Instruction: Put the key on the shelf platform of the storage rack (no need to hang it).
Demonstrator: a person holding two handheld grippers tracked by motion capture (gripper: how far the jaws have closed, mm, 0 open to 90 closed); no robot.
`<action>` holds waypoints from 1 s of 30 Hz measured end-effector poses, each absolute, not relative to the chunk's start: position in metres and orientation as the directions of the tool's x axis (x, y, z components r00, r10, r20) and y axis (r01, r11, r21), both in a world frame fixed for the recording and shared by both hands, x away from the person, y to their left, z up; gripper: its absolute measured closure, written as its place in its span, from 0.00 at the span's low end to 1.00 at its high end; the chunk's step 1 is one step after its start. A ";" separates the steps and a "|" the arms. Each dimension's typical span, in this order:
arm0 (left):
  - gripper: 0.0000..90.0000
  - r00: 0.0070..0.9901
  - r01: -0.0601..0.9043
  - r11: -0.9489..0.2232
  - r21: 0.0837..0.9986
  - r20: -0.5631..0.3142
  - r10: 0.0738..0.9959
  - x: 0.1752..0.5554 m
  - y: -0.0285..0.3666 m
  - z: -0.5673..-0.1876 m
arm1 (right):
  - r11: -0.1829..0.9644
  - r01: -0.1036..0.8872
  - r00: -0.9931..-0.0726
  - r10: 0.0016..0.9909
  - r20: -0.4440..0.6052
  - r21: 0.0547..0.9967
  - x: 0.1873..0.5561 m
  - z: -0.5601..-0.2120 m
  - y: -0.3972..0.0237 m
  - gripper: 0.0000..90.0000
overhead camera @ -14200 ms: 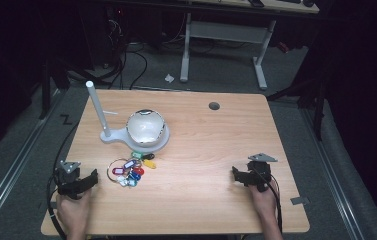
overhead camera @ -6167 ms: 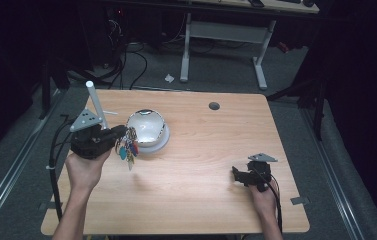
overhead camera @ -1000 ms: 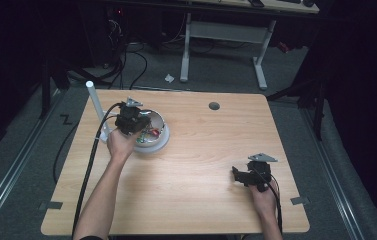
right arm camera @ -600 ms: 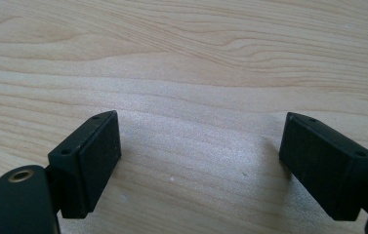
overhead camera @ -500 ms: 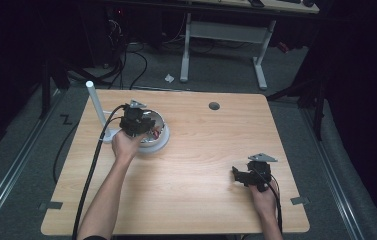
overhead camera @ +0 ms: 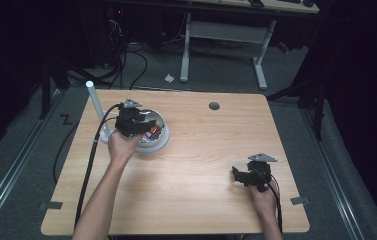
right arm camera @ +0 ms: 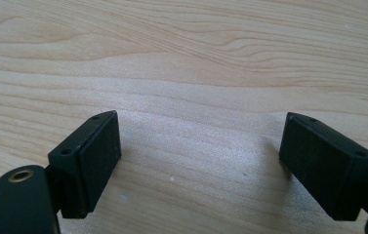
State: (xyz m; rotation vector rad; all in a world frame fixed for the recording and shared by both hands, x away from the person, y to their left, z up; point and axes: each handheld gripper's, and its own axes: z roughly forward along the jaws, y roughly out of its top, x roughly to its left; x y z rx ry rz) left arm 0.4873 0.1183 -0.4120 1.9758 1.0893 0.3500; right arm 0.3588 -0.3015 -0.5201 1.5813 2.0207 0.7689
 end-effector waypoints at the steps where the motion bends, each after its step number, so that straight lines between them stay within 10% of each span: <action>1: 0.52 0.584 0.565 -0.274 0.778 -0.142 0.799 0.486 0.120 -0.410 | 0.184 0.716 -0.235 0.972 -0.016 0.674 0.359 -0.520 -0.302 0.17; 30: 0.47 0.541 0.558 -0.177 0.810 -0.194 0.818 0.444 0.160 -0.387 | 0.184 0.716 -0.234 0.972 -0.016 0.674 0.359 -0.520 -0.301 0.17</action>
